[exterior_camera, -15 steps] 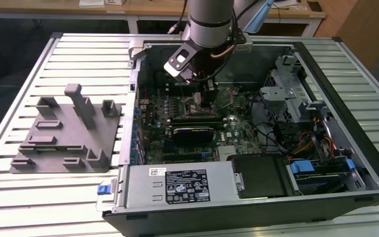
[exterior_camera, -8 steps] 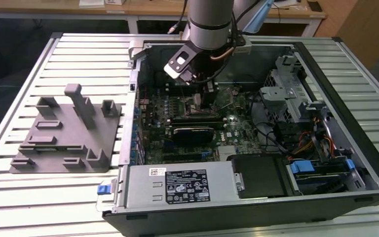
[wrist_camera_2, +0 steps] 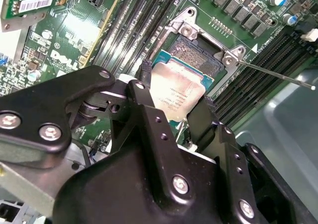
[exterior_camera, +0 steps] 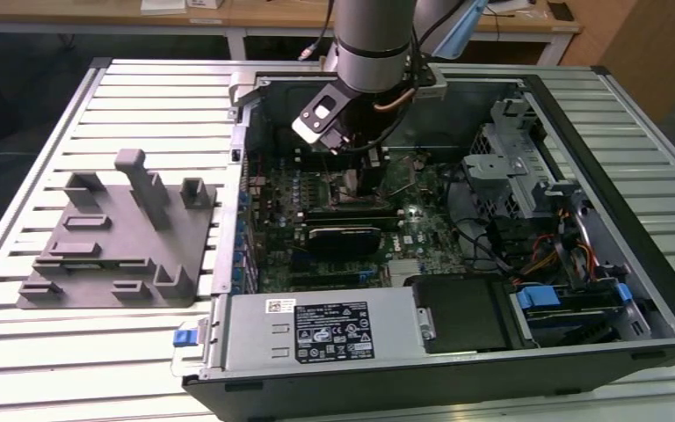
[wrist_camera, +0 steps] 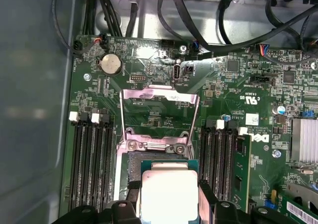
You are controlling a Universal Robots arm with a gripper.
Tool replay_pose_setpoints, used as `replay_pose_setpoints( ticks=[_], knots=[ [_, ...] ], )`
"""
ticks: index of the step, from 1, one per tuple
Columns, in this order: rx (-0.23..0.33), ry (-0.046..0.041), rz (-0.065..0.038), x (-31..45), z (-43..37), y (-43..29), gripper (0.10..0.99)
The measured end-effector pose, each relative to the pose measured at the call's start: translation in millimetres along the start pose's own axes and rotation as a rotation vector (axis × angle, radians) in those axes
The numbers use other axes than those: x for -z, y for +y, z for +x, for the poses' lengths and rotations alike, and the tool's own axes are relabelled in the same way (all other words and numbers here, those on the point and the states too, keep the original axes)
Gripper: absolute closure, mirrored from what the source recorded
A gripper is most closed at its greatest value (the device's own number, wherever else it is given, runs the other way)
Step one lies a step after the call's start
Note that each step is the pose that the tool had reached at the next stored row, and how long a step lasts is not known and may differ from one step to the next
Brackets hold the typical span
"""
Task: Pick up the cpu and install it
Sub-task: 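Place the cpu into insertion slot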
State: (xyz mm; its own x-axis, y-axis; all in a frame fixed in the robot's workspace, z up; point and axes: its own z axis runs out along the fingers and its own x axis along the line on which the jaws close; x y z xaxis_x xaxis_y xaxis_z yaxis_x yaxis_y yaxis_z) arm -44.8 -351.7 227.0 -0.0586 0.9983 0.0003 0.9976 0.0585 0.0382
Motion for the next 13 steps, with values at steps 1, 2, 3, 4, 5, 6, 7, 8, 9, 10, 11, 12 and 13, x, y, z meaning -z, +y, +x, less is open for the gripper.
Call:
replay_pose_setpoints(
  ticks=[1, 2, 3, 4, 5, 6, 7, 8, 9, 10, 11, 12, 13],
  knots=[
    [0.0, -0.0017, 0.0, -0.7, 0.1, 0.0, 0.545],
    [-0.001, -0.0037, 0.0, -1.4, 0.2, 0.0, 0.545],
    [-0.001, -0.0058, 0.0, -2.0, 0.2, -0.1, 0.545],
    [-0.002, -0.0083, 0.0, -2.6, 0.4, -0.1, 0.545],
    [-0.002, -0.0103, 0.001, -3.4, 0.5, -0.1, 0.545],
    [-0.003, -0.012, 0.001, -4.0, 0.6, -0.1, 0.545],
    [-0.003, -0.0138, 0.001, -4.7, 0.8, -0.1, 0.545],
    [-0.003, -0.0152, 0.001, -5.5, 1.0, -0.1, 0.545],
    [-0.003, -0.0157, 0.001, -6.1, 1.3, -0.2, 0.545],
    [-0.003, -0.016, 0.002, -6.6, 1.7, -0.2, 0.545],
    [-0.003, -0.0161, 0.002, -7.1, 2.2, -0.2, 0.545],
    [-0.003, -0.0161, 0.002, -7.6, 2.7, -0.2, 0.545],
    [-0.003, -0.0162, 0.003, -8.1, 3.3, -0.2, 0.545]
  ],
)
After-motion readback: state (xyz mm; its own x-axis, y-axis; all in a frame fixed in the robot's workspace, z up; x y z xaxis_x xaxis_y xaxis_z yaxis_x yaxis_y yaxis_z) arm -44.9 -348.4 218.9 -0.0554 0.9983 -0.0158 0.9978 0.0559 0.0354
